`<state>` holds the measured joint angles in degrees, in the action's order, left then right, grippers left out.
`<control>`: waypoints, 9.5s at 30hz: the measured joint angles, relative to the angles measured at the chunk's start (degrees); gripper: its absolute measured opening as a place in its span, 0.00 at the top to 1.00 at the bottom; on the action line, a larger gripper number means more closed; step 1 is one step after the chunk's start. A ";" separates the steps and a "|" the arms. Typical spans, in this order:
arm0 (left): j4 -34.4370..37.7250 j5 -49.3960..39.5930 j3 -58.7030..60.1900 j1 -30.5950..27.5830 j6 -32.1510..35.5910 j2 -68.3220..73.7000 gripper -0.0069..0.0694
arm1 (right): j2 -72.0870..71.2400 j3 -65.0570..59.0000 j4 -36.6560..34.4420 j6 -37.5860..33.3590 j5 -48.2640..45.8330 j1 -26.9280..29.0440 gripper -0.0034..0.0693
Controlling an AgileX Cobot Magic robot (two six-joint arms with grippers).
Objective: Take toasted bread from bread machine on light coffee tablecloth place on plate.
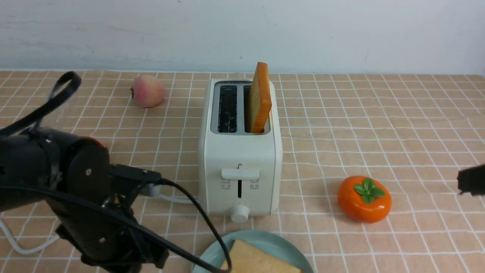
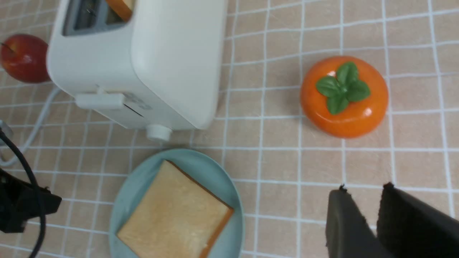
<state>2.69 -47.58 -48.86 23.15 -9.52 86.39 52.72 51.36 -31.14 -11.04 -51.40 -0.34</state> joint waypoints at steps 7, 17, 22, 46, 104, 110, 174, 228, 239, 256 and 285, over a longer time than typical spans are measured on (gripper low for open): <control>-3.96 -5.95 0.00 0.00 -7.39 -15.89 0.93 | 11.08 5.34 -5.71 -4.14 3.63 -9.85 0.73; -1.34 -3.29 6.78 0.00 -10.08 -43.63 0.93 | 28.60 18.54 -4.39 -1.97 11.37 -24.41 0.58; -1.02 -3.06 13.93 0.00 -11.67 -57.37 0.93 | 36.18 28.71 -0.25 1.33 12.05 -24.58 0.44; 3.99 -5.61 21.05 0.00 -12.06 -75.13 0.93 | 49.13 44.34 4.33 2.87 12.97 -24.58 0.84; -0.37 -4.13 21.05 0.00 -12.06 -75.13 0.93 | 44.30 -2.46 -40.45 -43.60 1.10 -19.32 0.49; -0.37 -4.13 21.05 0.00 -12.06 -75.13 0.93 | 43.98 0.78 -29.51 -34.30 0.36 -17.60 0.19; 0.54 19.85 31.63 0.00 -12.12 -75.13 0.90 | -51.50 -34.95 12.29 4.56 36.09 -14.19 0.95; 1.69 25.20 50.56 -20.67 -7.54 -86.99 0.84 | -51.57 -34.95 12.11 4.56 36.03 -14.19 0.88; 1.63 25.20 50.56 -20.67 -7.54 -86.99 0.83 | -51.57 -34.95 14.13 3.99 35.91 -14.19 0.86; 1.63 25.20 50.56 -20.67 -7.54 -86.99 0.82 | -51.57 -34.95 34.57 2.79 28.89 -14.19 0.83; 1.63 25.03 50.60 -20.72 -7.54 -86.99 0.81 | -53.32 -52.23 37.50 27.03 29.10 2.10 0.79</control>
<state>4.32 -22.55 1.74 2.42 -17.06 -0.59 -0.61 -0.87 6.36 15.99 -22.30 1.76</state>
